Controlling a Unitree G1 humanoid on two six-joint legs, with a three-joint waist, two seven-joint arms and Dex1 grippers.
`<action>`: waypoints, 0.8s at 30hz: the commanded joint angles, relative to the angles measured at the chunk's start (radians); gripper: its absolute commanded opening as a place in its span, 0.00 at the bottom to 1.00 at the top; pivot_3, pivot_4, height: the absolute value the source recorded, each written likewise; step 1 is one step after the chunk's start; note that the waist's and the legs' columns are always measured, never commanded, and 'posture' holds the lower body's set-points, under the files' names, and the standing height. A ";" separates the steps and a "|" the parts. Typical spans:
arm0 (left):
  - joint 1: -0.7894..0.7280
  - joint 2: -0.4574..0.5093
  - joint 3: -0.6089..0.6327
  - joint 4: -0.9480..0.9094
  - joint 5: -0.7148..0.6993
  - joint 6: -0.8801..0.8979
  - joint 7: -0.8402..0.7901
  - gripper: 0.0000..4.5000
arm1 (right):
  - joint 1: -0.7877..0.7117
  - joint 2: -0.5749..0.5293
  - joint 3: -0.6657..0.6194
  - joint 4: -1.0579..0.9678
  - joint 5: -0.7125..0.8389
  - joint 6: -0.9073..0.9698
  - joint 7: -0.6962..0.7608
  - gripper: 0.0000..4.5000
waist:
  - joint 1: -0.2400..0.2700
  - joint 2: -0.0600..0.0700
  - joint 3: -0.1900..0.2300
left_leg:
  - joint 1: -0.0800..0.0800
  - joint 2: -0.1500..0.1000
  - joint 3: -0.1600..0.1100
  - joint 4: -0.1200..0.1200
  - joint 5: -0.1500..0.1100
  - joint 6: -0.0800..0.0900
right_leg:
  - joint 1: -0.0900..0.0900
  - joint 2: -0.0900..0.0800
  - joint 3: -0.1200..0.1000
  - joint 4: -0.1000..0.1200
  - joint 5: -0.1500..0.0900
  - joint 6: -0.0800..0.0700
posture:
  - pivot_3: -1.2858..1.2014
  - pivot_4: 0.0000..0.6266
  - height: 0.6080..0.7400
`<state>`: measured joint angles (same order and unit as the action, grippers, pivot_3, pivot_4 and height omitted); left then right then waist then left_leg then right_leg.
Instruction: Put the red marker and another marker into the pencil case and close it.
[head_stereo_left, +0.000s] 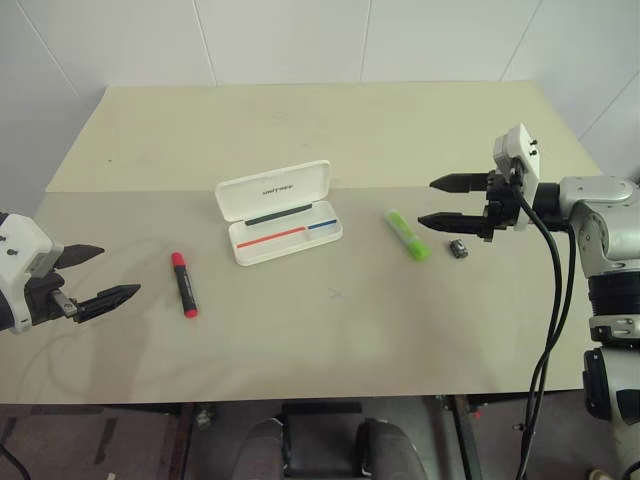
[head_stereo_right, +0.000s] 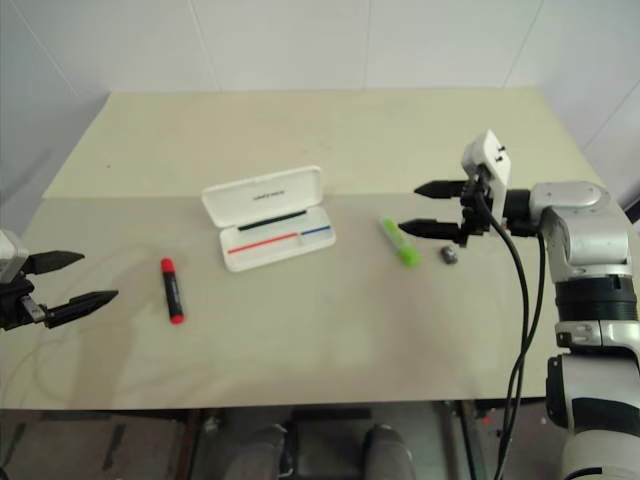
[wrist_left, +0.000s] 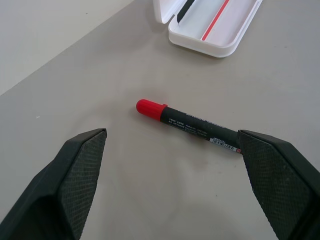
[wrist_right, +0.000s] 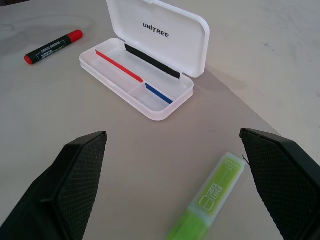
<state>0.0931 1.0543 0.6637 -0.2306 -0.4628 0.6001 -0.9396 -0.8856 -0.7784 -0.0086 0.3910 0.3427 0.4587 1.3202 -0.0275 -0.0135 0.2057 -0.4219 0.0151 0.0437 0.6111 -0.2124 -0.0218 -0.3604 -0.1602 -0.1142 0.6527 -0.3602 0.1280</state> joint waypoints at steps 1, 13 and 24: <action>-0.009 0.006 0.019 -0.026 0.000 -0.007 0.001 0.99 | -0.003 -0.023 -0.033 -0.030 0.016 -0.011 0.006 1.00 | 0.000 0.000 0.000 | 0.000 0.000 0.000 0.000 0.000 0.000 | 0.000 0.000 0.000 0.000 0.000 0.000 | 0.52 0.24 1.00; -0.082 0.001 -0.073 -0.067 -0.044 0.000 -0.016 0.99 | -0.004 -0.029 -0.034 -0.032 0.021 -0.006 0.017 1.00 | 0.000 0.000 0.000 | 0.000 0.000 0.000 0.000 0.000 0.000 | 0.000 0.000 0.000 0.000 0.000 0.000 | 0.52 0.24 1.00; -0.616 -0.201 -0.727 0.055 0.154 -0.063 0.013 0.99 | 0.072 -0.025 -0.046 -0.251 0.110 0.087 0.020 1.00 | 0.029 -0.002 0.001 | -0.001 0.001 0.001 0.003 0.000 0.000 | 0.000 0.003 0.001 0.000 0.001 0.000 | 0.52 0.24 1.00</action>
<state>-0.4938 0.8564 -0.0433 -0.1977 -0.3423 0.5736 -0.9141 -0.8199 -0.7856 -0.0225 0.2190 0.4101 0.5221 1.3311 0.0012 -0.0155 0.2063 -0.4231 0.0164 0.0448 0.6139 -0.2126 -0.0218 -0.3604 -0.1568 -0.1129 0.6523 -0.3591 0.1281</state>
